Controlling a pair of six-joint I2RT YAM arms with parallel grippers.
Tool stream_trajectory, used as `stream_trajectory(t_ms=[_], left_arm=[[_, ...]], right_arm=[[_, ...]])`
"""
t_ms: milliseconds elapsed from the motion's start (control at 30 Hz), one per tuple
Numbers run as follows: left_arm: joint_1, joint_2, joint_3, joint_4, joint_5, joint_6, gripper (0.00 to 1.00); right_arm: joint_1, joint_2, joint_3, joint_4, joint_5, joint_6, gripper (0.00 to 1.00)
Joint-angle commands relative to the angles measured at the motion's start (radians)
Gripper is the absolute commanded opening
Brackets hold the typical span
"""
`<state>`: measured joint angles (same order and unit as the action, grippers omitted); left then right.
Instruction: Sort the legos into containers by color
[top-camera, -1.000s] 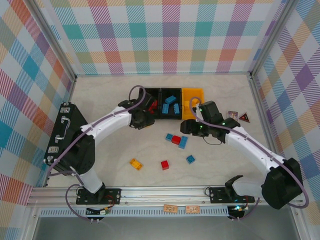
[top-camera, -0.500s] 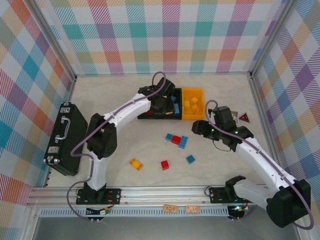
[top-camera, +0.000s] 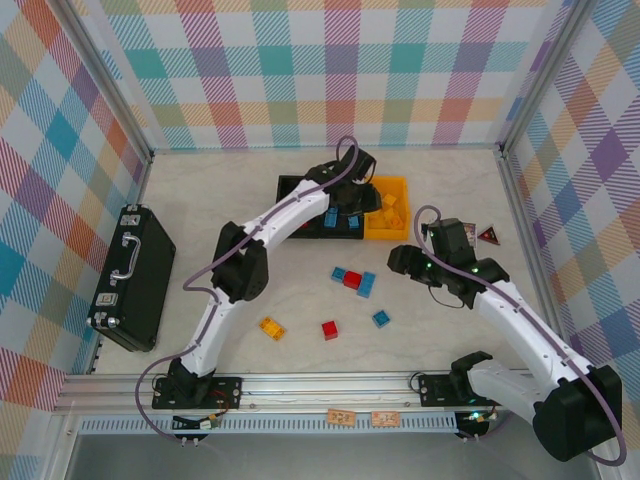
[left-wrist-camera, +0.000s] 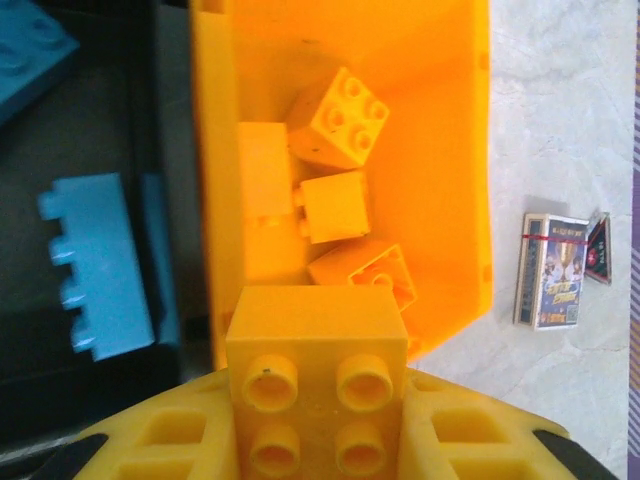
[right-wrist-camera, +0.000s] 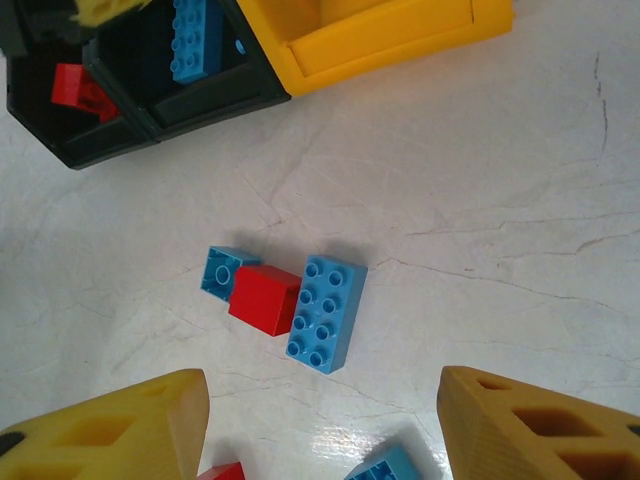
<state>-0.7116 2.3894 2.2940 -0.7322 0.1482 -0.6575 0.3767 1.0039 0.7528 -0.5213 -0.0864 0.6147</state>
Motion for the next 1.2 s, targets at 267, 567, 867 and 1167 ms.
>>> stream_trajectory(t_ms=[267,567,867,1167], left_arm=[[-0.015,0.131,0.181,-0.018,0.066,-0.014,0.31],[-0.014,0.126,0.180,-0.031,0.062,-0.019,0.49],[-0.026,-0.044,0.022,0.009,0.053,0.006,0.50],[-0.028,-0.339,-0.385,0.130,0.071,0.056,0.54]], right_arm=[[-0.020,-0.031,-0.017,-0.010,0.005,0.013,0.63],[-0.030,-0.032,-0.009,-0.013,-0.002,0.012,0.63],[-0.033,-0.049,-0.001,-0.035,0.001,0.007,0.63],[-0.030,-0.048,0.010,-0.089,-0.036,-0.045,0.63]])
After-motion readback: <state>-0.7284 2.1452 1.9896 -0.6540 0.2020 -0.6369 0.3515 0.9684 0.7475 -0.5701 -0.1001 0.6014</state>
